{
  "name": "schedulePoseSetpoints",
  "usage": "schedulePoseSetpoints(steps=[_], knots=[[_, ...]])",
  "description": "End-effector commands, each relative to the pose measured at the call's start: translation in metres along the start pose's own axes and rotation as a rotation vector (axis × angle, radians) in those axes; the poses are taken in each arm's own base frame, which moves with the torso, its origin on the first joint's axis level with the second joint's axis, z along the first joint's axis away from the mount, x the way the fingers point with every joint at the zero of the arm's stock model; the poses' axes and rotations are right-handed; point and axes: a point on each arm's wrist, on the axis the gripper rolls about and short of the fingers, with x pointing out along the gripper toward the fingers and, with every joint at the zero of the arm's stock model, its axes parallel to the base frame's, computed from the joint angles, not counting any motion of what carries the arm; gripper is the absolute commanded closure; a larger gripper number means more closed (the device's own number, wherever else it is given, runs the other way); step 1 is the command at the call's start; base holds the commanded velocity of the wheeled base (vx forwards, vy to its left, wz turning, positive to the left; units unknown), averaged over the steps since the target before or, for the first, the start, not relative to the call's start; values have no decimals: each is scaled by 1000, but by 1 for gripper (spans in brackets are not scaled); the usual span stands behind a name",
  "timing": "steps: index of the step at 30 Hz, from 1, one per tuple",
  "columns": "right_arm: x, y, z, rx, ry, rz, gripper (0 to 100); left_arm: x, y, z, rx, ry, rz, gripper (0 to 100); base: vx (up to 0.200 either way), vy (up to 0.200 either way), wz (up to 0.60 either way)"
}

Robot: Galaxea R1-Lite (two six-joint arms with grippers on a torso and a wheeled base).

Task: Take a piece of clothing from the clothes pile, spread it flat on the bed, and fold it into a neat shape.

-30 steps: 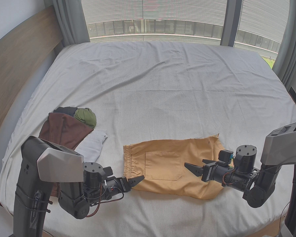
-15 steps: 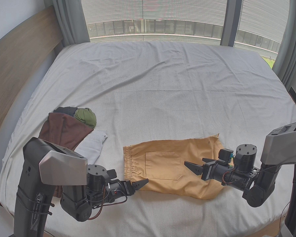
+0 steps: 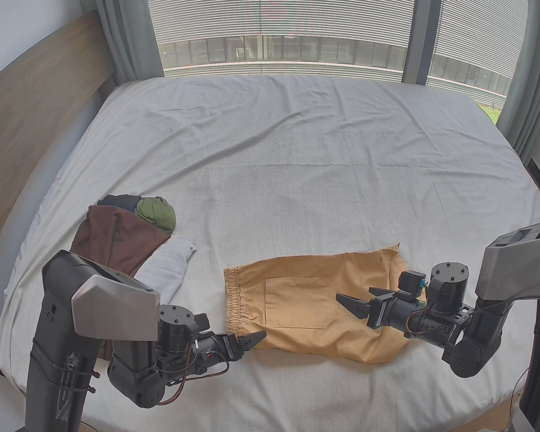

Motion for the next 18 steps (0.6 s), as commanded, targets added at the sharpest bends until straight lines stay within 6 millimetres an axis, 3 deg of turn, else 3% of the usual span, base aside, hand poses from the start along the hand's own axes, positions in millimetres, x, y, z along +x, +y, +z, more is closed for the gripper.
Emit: schedulePoseSetpoints(steps=[1, 18], knots=[[0, 0, 0, -1, -4, 3, 0, -3, -5, -6, 6, 26, -10, 0, 0, 0, 0], [0, 1, 1, -2, -11, 5, 0, 10, -16, -5, 16, 5, -51, 0, 0, 0, 0]])
